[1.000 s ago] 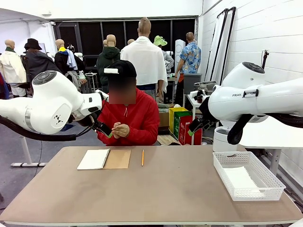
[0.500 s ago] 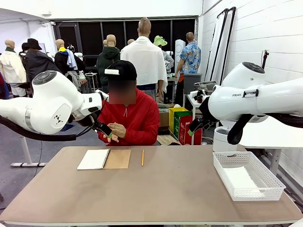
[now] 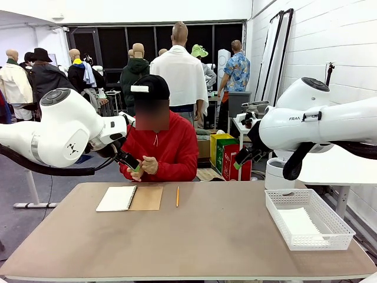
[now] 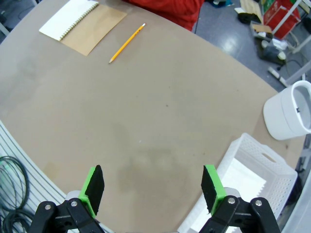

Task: Sort the paper based on its condition.
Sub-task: If a person hands you a paper, place it in the Organizing basket , and if it's crumpled, put it in the Trash can.

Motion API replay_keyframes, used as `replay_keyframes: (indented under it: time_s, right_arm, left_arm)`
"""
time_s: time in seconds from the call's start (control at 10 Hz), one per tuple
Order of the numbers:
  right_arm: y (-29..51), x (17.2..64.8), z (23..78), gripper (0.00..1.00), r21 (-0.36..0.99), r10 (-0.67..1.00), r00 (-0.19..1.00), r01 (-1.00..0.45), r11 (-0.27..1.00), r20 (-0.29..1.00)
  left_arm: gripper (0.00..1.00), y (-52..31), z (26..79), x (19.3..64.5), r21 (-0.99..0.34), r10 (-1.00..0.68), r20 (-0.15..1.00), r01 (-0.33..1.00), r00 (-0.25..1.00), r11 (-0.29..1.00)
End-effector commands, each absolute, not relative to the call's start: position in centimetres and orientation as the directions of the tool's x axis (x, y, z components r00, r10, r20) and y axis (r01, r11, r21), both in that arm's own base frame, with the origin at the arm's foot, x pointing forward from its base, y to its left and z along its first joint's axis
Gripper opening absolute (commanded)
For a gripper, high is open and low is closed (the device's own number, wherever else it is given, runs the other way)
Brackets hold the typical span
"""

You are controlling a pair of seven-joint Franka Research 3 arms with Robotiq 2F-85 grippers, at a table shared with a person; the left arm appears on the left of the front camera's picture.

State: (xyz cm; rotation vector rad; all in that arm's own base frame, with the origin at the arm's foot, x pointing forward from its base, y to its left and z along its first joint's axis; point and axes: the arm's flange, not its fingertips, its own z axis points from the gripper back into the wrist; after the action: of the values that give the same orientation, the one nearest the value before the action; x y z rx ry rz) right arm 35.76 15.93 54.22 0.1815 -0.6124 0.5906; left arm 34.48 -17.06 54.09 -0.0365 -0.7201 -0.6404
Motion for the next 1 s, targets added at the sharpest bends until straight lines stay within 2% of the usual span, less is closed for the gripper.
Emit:
replay_keyframes:
  time_s: [0.0, 0.9]
  right_arm:
    - [15.94, 35.75, 54.15, 1.0, -0.009, 0.466, 0.662, -0.57, 0.821, 0.588]
    - [15.94, 35.75, 54.15, 1.0, -0.009, 0.466, 0.662, -0.57, 0.821, 0.588]
  left_arm:
    - [1.0, -16.94, 54.01, 34.48, 0.178, -0.532, 0.625, 0.559, 0.572, 0.81]
    - [1.0, -16.94, 54.01, 34.48, 0.178, -0.532, 0.625, 0.559, 0.572, 0.81]
